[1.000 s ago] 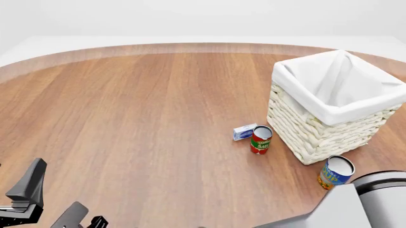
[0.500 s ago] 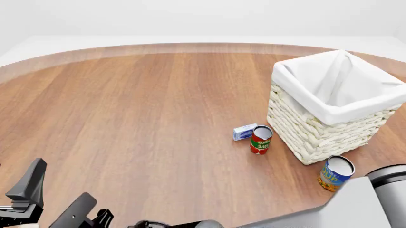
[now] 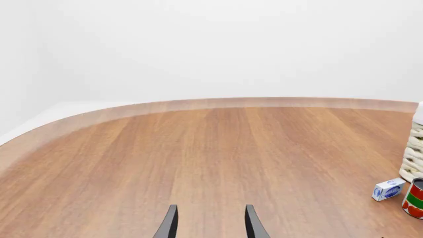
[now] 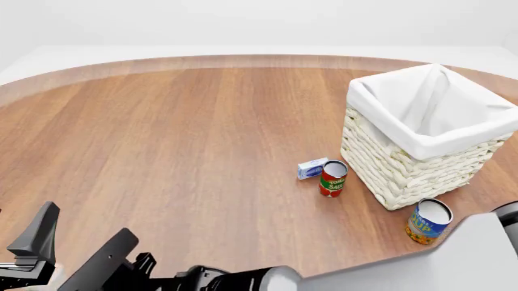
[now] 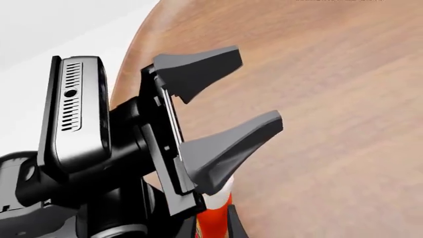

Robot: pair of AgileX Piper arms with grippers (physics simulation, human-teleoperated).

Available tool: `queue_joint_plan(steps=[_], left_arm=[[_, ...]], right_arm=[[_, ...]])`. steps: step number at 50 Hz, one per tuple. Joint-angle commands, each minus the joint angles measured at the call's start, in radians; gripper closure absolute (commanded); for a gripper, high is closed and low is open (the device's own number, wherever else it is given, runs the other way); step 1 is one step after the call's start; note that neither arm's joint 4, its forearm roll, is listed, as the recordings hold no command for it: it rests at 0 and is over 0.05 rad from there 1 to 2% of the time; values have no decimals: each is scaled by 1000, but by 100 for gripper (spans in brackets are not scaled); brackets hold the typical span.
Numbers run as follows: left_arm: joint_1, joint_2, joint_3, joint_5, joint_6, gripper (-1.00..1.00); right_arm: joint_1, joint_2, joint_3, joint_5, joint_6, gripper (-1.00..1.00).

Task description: Pick up the ketchup, and put it in the basket.

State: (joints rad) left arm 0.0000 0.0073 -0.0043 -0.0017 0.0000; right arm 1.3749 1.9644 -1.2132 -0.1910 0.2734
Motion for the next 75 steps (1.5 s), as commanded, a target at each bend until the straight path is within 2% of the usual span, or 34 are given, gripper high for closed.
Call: queue_joint_plan(steps=[1,42,75], left_arm=[[0,0,0,0,0,-100],[0,0,0,0,0,-100],[0,0,0,0,0,-100]], right_arm=[[-17,-21,14,-11,17,100],[-106,-51,49,-29,42,100],[-205,-144,61,-5,24,100]])
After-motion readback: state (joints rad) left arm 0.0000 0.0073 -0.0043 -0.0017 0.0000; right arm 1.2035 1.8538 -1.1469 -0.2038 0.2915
